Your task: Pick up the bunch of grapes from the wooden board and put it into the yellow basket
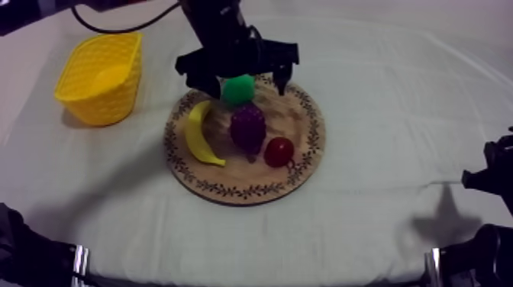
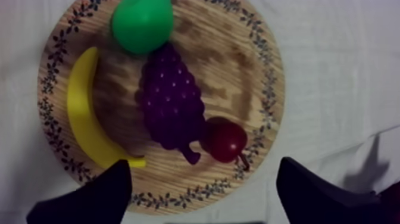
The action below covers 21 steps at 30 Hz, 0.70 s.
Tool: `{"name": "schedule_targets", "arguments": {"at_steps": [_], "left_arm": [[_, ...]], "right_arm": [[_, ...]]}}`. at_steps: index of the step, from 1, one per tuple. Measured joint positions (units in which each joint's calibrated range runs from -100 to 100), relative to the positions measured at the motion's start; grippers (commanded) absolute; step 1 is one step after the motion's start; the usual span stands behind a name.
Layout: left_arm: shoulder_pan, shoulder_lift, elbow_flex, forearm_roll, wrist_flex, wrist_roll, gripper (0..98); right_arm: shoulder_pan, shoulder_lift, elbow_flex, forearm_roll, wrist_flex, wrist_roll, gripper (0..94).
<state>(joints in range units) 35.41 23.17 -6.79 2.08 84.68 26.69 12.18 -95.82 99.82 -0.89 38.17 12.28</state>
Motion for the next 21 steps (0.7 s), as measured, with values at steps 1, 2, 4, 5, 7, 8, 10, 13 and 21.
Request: {"name": "schedule_targets", "arguments": {"at_steps": [1,2,4,5,7,8,10,13,21], "left_arm": [[0.0,1.0,0.3,0.16,-0.5,-0.2,94.6],[0.0,2.0,0.5,0.17,-0.9,-0.3,94.7],[-0.1,4.1,0.8,0.30,-2.0,-0.6,94.9],[-0.1,4.9,0.8,0.35,-2.3,-0.8,95.0],[-0.2,6.7,0.9,0.75,-3.2,-1.1,95.1],[-0.3,7.5,0.8,0.87,-3.6,-1.2,95.1],[-0.6,9.3,0.4,1.16,-3.8,-1.4,95.2],[-0.9,11.9,-0.5,1.51,-4.1,-1.6,95.3],[-2.2,17.9,-3.9,1.97,-3.5,-2.1,95.2]], "right_arm": [[0.0,0.0,0.0,0.0,0.0,0.1,0.3],[0.0,0.0,0.0,0.0,0.0,0.2,0.3],[0.0,0.0,0.0,0.0,0.0,0.2,0.3],[0.0,0.0,0.0,0.0,0.0,0.2,0.3],[0.0,0.0,0.0,0.0,0.0,0.2,0.3],[0.0,0.0,0.0,0.0,0.0,0.2,0.3],[0.0,0.0,0.0,0.0,0.0,0.2,0.3],[0.0,0.0,0.0,0.0,0.0,0.2,0.3],[0.0,0.0,0.0,0.0,0.0,0.2,0.3]]}}
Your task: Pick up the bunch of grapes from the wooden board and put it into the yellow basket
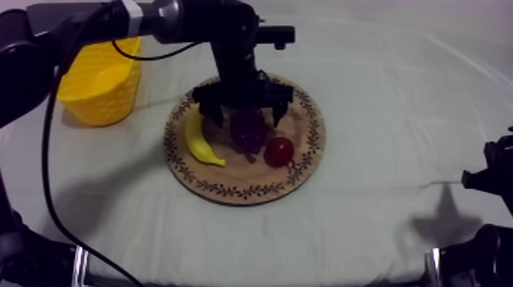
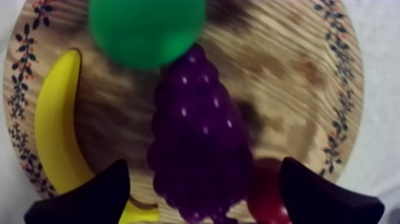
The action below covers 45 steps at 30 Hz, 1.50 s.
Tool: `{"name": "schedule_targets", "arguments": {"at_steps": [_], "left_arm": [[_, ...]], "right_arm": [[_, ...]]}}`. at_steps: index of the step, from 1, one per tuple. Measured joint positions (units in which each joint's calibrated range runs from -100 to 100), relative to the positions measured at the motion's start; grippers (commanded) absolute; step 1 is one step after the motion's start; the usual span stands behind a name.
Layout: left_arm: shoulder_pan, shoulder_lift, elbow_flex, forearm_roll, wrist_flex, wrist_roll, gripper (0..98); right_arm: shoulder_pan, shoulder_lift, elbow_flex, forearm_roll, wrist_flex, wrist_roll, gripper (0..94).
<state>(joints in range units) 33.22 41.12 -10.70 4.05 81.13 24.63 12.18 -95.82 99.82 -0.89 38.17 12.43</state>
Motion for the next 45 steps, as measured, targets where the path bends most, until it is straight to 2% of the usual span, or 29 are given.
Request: {"name": "schedule_targets", "arguments": {"at_steps": [7,16,20,29,39,45], "left_arm": [[-0.6,4.5,-4.2,0.32,3.2,-0.2,90.0],[-0.9,7.0,-5.5,0.43,6.1,-0.5,56.9],[-0.9,6.3,-4.7,0.43,5.3,-0.9,48.9],[-0.7,-0.2,-2.2,0.00,5.0,-2.9,48.1],[-2.2,-13.9,-3.7,-1.43,11.8,-4.7,49.0],[-4.1,-21.3,-5.1,-1.57,15.3,-5.7,48.8]], "right_arm": [[0.0,0.0,0.0,0.0,0.0,0.0,0.3],[0.0,0.0,0.0,0.0,0.0,0.0,0.3],[0.0,0.0,0.0,0.0,0.0,0.0,0.3],[0.0,0.0,0.0,0.0,0.0,0.0,0.3],[0.0,0.0,0.0,0.0,0.0,0.0,0.3],[0.0,0.0,0.0,0.0,0.0,0.0,0.3]]}}
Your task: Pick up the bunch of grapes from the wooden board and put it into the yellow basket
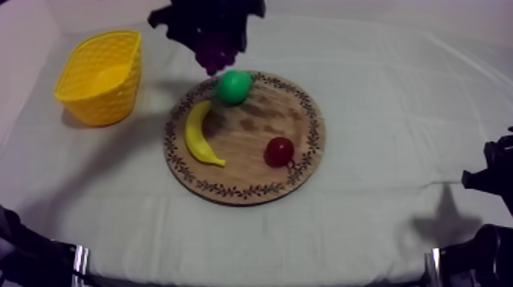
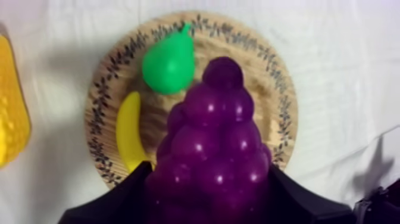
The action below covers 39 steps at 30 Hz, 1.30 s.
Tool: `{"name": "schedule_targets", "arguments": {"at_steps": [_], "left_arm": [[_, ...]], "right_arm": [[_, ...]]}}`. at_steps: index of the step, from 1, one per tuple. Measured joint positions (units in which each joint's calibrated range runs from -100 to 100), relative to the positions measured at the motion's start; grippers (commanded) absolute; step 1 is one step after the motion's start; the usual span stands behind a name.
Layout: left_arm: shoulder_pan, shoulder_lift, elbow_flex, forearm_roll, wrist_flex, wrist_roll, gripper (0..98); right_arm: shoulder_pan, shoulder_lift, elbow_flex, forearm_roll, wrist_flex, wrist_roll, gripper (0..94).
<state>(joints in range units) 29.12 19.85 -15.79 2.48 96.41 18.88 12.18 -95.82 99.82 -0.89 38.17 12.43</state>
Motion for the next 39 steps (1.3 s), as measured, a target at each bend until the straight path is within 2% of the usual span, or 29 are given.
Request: {"name": "schedule_targets", "arguments": {"at_steps": [8,27,32,39], "left_arm": [[-4.8,-3.7,1.2,-0.42,0.8,-2.6,49.8],[-22.2,-2.8,0.7,-2.48,1.2,-9.4,50.2],[-24.5,-1.6,-1.9,-3.07,2.4,-10.1,50.2],[-25.4,2.2,-2.5,-3.47,2.0,-10.2,50.5]], "right_arm": [[0.0,0.0,0.0,0.0,0.0,0.0,0.3],[0.0,0.0,0.0,0.0,0.0,0.0,0.3],[0.0,0.0,0.0,0.0,0.0,0.0,0.3],[0.0,0.0,0.0,0.0,0.0,0.2,0.3]]}}
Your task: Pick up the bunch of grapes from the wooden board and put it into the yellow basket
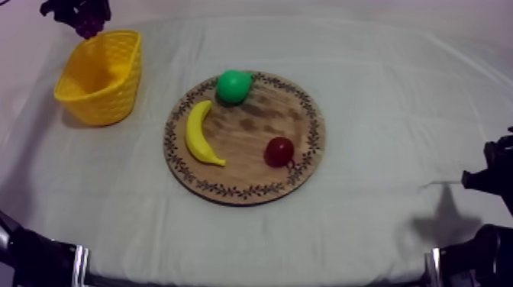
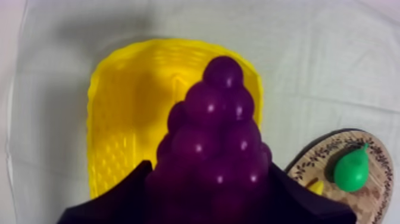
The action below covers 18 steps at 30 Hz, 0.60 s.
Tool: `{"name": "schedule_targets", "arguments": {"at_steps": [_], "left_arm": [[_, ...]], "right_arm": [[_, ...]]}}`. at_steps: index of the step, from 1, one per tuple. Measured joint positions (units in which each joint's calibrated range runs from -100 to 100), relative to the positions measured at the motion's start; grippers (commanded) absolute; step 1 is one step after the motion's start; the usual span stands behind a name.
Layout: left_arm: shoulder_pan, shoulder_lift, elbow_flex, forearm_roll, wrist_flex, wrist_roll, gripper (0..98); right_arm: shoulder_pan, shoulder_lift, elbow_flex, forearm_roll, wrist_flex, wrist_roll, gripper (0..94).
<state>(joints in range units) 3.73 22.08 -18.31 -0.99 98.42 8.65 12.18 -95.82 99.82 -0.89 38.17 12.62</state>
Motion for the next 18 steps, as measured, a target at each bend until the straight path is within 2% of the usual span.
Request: {"name": "schedule_targets", "arguments": {"at_steps": [12,15,18], "left_arm": [[-2.1,10.7,3.7,0.20,-5.0,0.6,53.2],[-2.7,12.8,5.3,0.15,-6.3,0.6,61.7],[-3.2,14.1,6.3,0.15,-7.2,0.3,76.6]], "right_arm": [[0.0,0.0,0.0,0.0,0.0,-0.2,0.3],[0.0,0.0,0.0,0.0,0.0,-0.2,0.3],[0.0,0.0,0.0,0.0,0.0,-0.2,0.3]]}}
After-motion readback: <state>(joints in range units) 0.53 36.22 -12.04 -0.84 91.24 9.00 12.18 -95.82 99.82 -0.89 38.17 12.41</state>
